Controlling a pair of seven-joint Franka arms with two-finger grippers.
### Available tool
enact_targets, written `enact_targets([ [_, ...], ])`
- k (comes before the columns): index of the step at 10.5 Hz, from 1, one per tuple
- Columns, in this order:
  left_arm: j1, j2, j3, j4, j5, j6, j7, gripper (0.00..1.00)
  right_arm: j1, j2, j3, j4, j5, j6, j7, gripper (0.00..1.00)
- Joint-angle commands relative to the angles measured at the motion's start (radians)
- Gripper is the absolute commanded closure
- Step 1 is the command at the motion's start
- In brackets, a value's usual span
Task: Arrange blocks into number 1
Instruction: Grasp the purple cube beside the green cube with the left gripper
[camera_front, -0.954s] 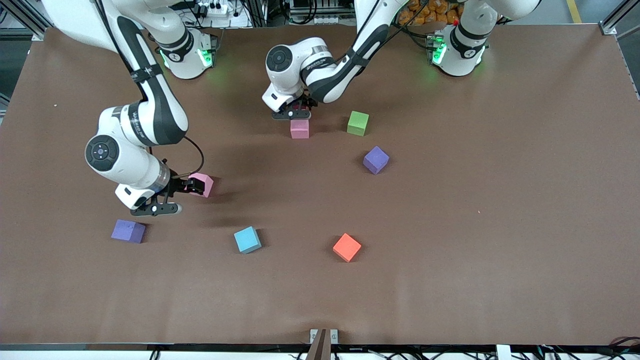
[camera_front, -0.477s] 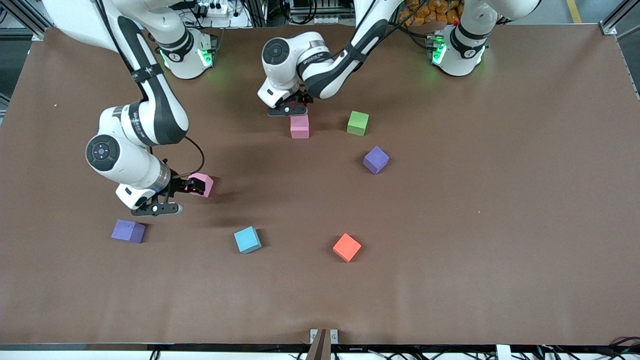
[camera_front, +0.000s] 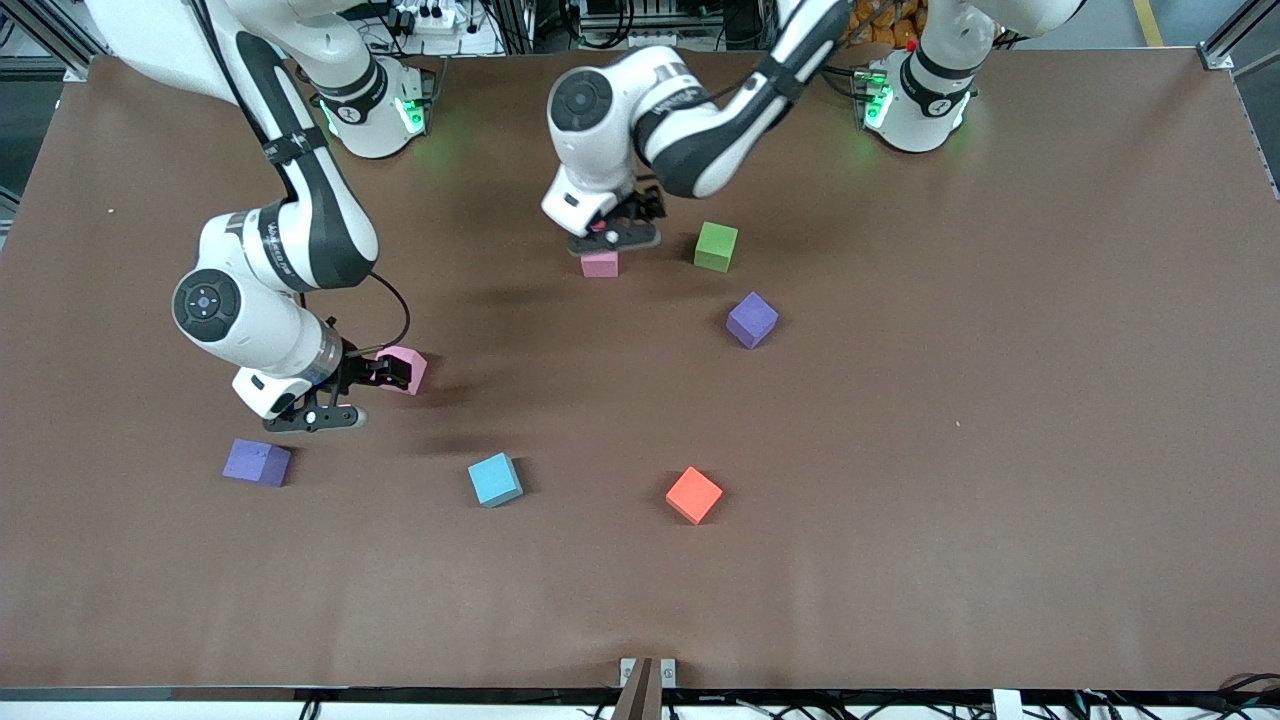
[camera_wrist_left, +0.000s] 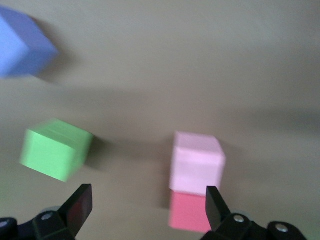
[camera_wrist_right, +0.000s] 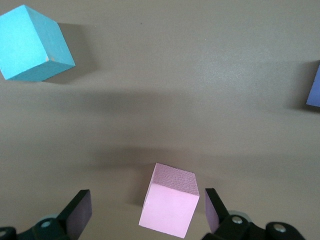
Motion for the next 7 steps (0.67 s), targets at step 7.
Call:
enact_targets([
  [7, 0.287, -0.14, -0.011, -0.328, 0.079, 0.196, -0.087, 0.0, 0.033, 0.012, -0.007, 0.025, -0.015, -0.01, 0.018, 0.0],
])
